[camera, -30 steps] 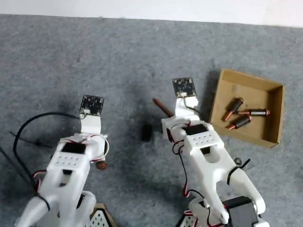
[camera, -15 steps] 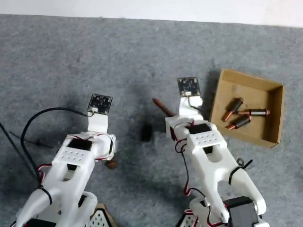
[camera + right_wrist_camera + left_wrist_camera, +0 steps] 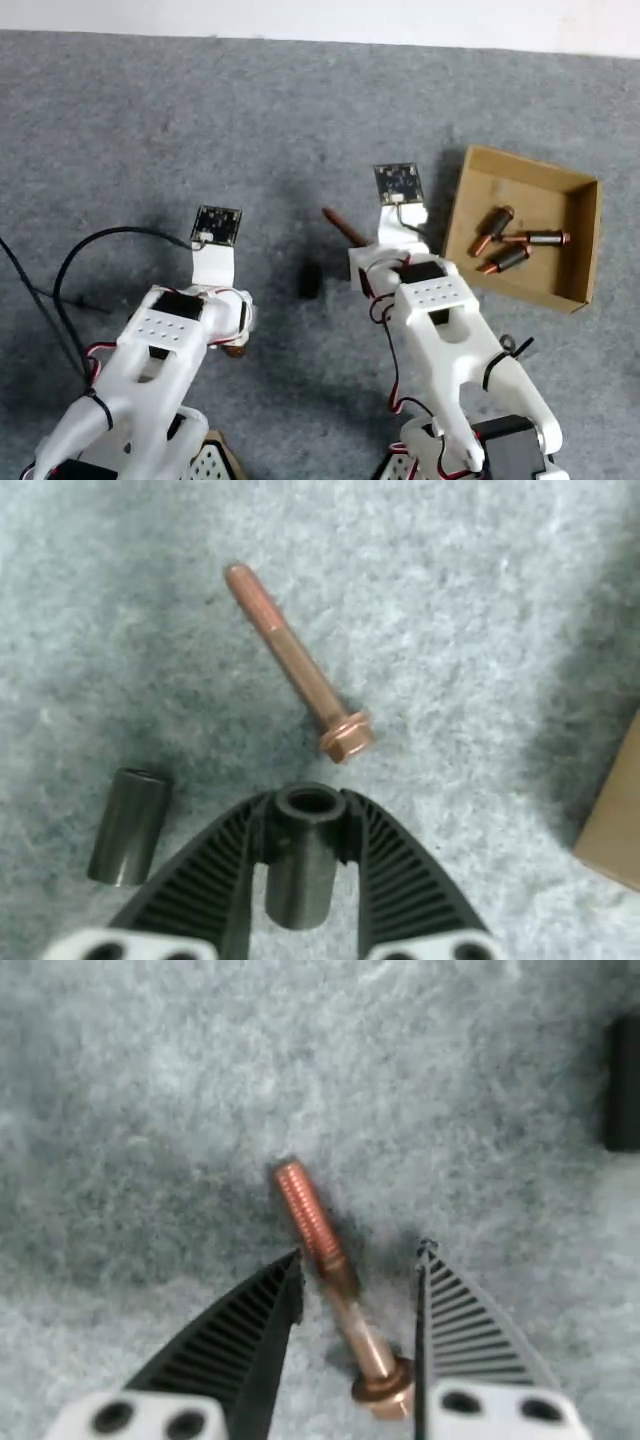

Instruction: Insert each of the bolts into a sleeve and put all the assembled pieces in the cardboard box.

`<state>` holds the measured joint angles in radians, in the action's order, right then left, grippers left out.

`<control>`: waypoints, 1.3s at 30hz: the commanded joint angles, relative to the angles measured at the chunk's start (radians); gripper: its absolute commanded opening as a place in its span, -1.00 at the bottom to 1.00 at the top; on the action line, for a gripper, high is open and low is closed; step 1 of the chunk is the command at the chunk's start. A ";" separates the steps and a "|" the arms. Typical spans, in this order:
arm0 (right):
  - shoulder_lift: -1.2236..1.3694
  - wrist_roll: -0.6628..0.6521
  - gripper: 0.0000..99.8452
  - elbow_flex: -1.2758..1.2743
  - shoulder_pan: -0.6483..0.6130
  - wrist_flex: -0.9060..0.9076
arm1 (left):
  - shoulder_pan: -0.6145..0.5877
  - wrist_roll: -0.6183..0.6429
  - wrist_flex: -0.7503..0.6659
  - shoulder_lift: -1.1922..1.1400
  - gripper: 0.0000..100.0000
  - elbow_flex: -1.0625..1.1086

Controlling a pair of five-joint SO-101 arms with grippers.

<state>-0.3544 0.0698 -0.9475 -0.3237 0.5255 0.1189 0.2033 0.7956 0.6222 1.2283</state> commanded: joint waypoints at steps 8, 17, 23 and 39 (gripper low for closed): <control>-0.039 -0.009 -0.99 0.002 0.010 -0.028 | 0.018 0.009 0.011 0.004 -0.64 0.035; -0.039 -0.009 -0.99 0.002 0.010 -0.028 | 0.018 0.127 0.015 -0.004 -0.64 0.039; -0.039 -0.009 -0.99 0.002 0.010 -0.028 | 0.019 0.129 0.015 -0.004 -0.64 0.058; -0.039 -0.009 -0.99 0.001 0.010 -0.028 | 0.082 0.130 0.015 -0.004 -0.64 0.102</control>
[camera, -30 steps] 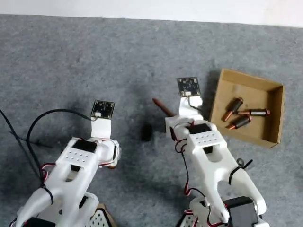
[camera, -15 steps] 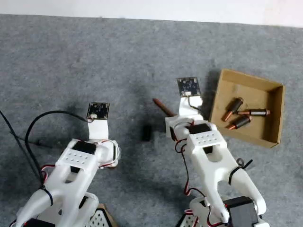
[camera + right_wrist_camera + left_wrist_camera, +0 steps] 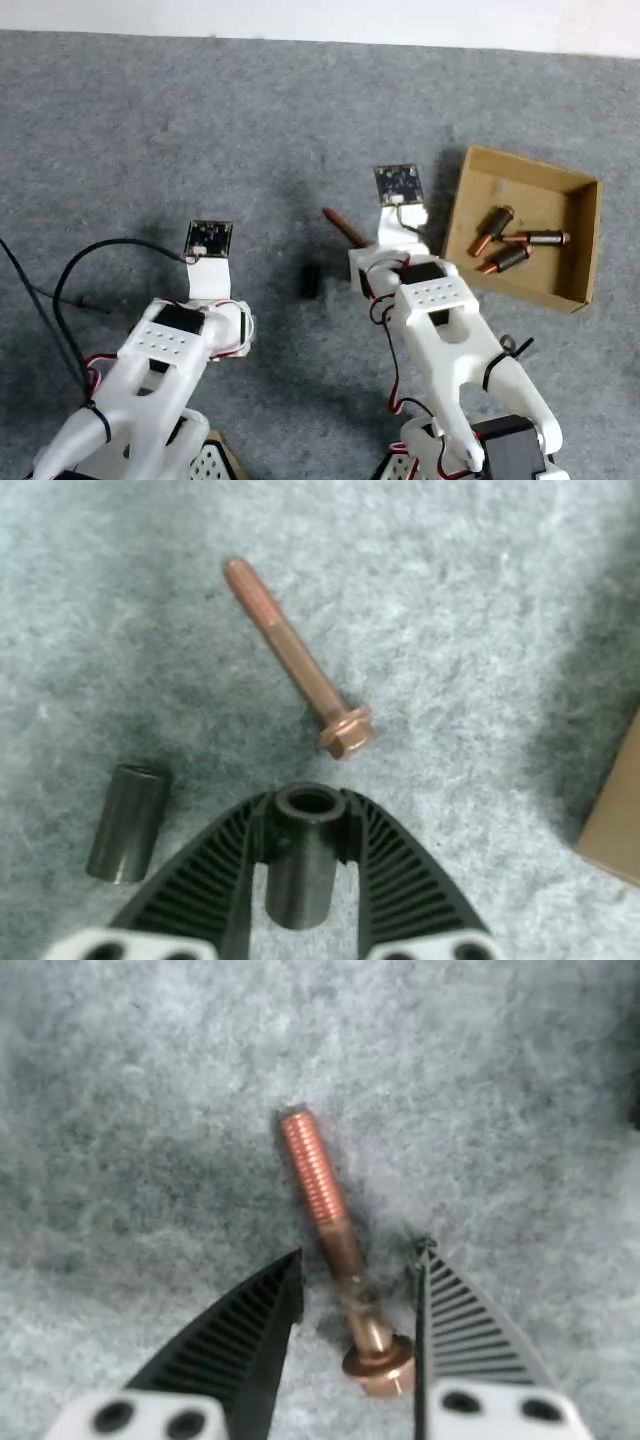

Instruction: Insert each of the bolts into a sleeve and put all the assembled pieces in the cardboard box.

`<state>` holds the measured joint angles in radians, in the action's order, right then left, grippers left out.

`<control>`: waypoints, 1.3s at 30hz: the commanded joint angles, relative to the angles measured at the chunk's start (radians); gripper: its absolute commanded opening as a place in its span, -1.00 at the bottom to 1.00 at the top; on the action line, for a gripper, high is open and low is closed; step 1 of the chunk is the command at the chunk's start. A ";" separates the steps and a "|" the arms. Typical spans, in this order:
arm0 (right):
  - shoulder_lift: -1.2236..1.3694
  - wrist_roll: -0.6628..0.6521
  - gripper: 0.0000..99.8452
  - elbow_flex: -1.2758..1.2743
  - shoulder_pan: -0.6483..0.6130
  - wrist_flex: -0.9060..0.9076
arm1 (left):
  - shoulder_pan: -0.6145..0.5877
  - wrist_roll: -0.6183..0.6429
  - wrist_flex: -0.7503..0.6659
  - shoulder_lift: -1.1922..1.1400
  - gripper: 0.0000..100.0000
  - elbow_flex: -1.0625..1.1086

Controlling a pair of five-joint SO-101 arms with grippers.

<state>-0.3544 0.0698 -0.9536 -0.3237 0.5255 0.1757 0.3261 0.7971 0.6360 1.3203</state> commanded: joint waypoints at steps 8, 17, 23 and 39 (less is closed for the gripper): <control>-0.039 -0.009 -0.99 0.007 0.010 -0.028 | 0.025 0.002 0.014 -0.018 -0.90 0.010; -0.039 -0.009 -0.99 0.007 0.010 -0.028 | 0.021 -0.023 0.031 -0.008 -0.99 -0.035; -0.039 -0.009 -0.99 0.007 0.010 -0.028 | -0.056 -0.270 0.221 -0.008 -0.99 -0.197; -0.044 -0.009 -0.99 -0.058 0.010 -0.127 | -0.177 -1.379 -0.037 -0.010 -0.99 -0.157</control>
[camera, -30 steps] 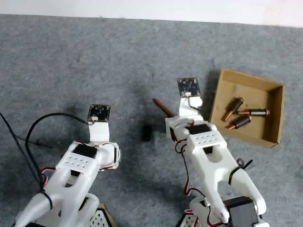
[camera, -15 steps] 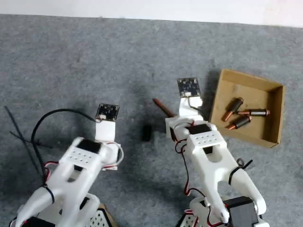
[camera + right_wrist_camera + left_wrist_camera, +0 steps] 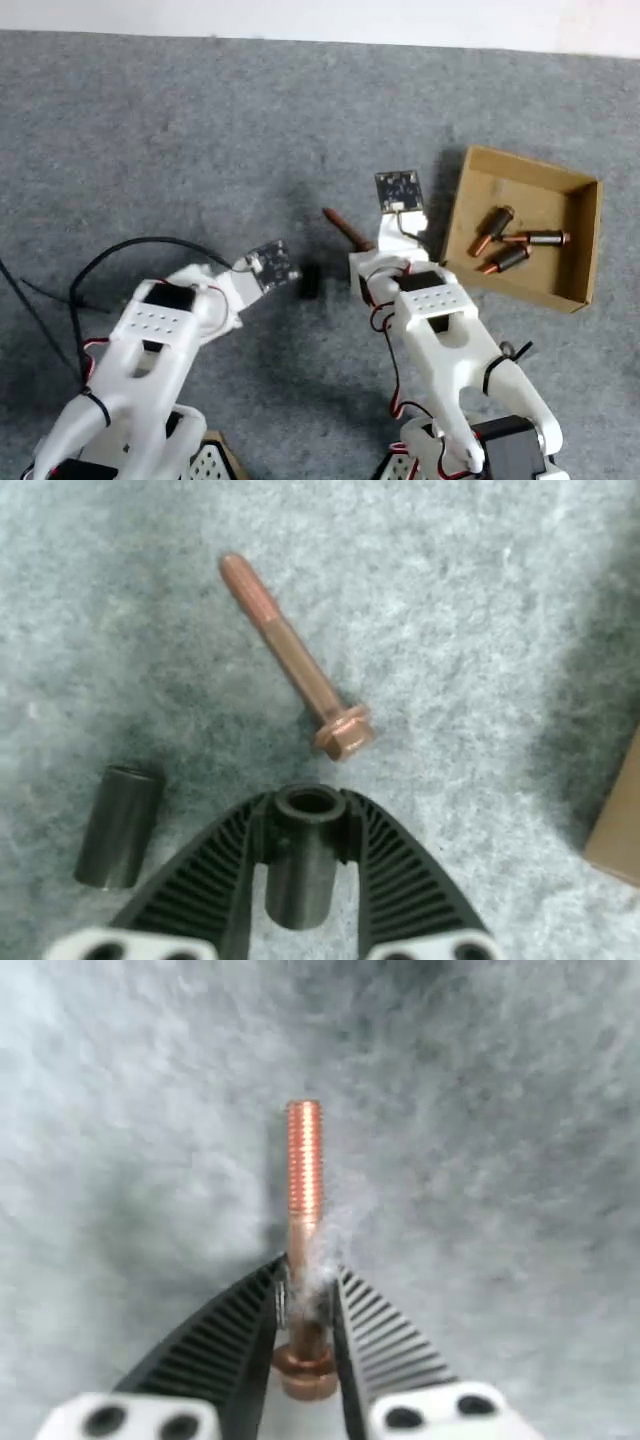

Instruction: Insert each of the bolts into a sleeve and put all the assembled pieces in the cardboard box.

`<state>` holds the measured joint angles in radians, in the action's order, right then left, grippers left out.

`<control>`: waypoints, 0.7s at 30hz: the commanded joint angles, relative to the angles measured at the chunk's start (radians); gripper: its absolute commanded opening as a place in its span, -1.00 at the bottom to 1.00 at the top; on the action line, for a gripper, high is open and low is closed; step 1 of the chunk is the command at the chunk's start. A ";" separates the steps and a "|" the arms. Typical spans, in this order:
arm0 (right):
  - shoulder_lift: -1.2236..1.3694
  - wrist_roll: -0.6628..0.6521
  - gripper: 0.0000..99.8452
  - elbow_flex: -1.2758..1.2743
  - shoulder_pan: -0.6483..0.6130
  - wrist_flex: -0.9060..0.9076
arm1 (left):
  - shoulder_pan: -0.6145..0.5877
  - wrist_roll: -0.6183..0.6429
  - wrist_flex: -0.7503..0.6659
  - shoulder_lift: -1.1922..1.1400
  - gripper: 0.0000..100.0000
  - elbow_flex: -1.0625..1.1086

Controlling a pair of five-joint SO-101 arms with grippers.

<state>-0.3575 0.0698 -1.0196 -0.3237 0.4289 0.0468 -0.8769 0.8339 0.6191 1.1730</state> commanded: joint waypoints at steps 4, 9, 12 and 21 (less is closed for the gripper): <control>-0.042 -0.009 -0.99 0.007 0.010 -0.030 | -0.099 -0.296 -0.144 0.001 -0.99 -0.004; -0.042 -0.009 -0.99 0.007 0.010 -0.030 | -0.223 -0.509 -0.149 0.007 -0.99 -0.021; -0.042 -0.009 -0.99 0.007 0.010 -0.030 | -0.237 -0.483 -0.143 -0.016 -0.99 -0.108; -0.038 -0.009 -0.99 0.005 0.010 -0.030 | -0.237 -0.552 0.298 -0.450 -0.99 -0.645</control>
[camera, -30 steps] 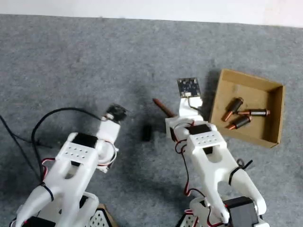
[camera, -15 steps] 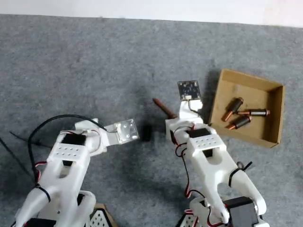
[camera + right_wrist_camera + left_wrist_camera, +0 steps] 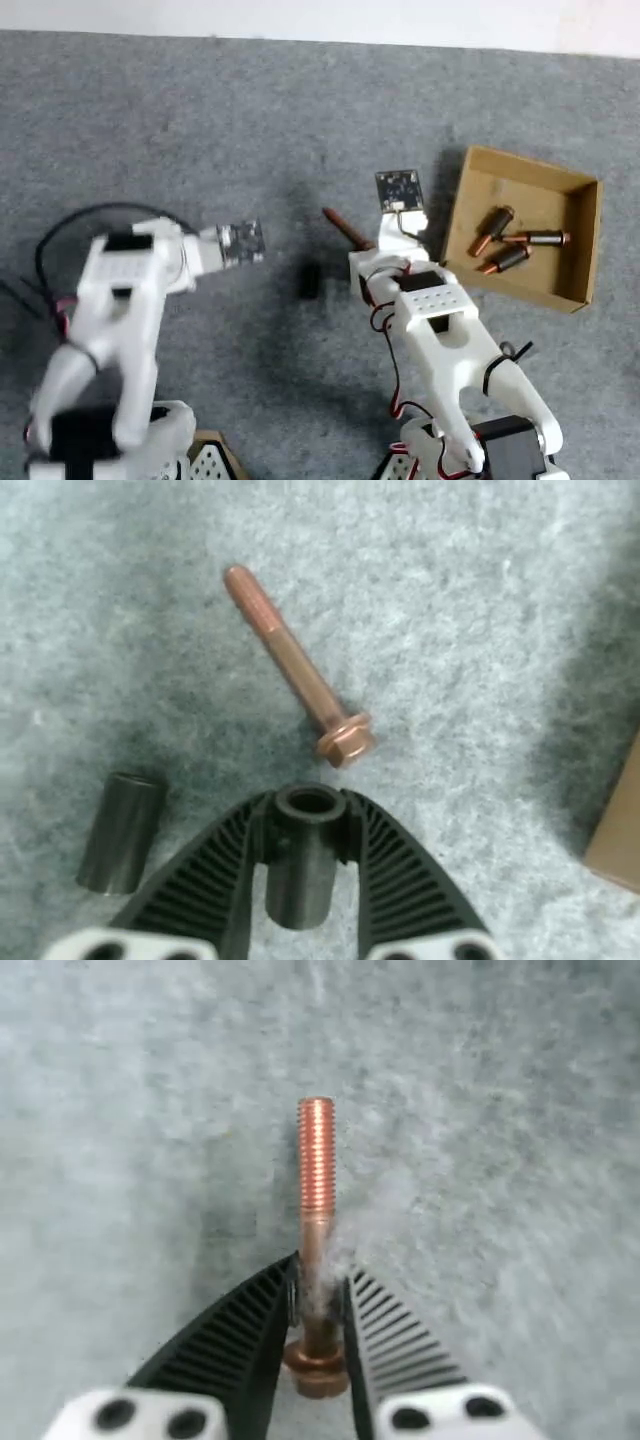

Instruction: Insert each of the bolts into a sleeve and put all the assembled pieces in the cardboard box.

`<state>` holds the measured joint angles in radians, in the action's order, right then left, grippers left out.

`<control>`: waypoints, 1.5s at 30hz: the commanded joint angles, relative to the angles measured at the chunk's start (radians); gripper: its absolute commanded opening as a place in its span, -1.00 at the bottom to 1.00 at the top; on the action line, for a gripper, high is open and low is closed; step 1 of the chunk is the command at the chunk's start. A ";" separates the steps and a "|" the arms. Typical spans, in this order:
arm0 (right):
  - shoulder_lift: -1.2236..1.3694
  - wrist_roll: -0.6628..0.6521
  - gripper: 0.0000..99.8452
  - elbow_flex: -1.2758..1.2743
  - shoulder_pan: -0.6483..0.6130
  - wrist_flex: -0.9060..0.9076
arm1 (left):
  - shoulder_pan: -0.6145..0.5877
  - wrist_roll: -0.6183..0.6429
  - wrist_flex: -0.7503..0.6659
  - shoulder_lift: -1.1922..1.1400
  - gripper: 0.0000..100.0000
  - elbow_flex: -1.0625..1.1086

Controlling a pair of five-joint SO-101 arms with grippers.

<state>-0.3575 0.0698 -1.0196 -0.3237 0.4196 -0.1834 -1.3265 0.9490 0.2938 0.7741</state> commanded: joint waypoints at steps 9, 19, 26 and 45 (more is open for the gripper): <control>-0.038 -0.009 -0.99 0.005 0.010 -0.021 | -0.008 -0.104 0.476 -0.539 -0.99 -0.650; -0.038 -0.009 -0.99 0.005 0.010 -0.021 | -0.005 -0.064 0.631 -0.707 -0.98 -0.894; -0.038 -0.009 -0.98 0.005 0.010 -0.021 | -0.004 0.021 0.632 -0.702 -0.79 -0.929; -0.038 -0.009 -0.98 0.007 0.010 -0.022 | 0.030 1.475 0.649 -0.628 -0.81 -0.929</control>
<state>-0.3575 0.0698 -1.0196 -0.3237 0.4196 -0.1926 -0.1987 1.5597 -0.4012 -0.1143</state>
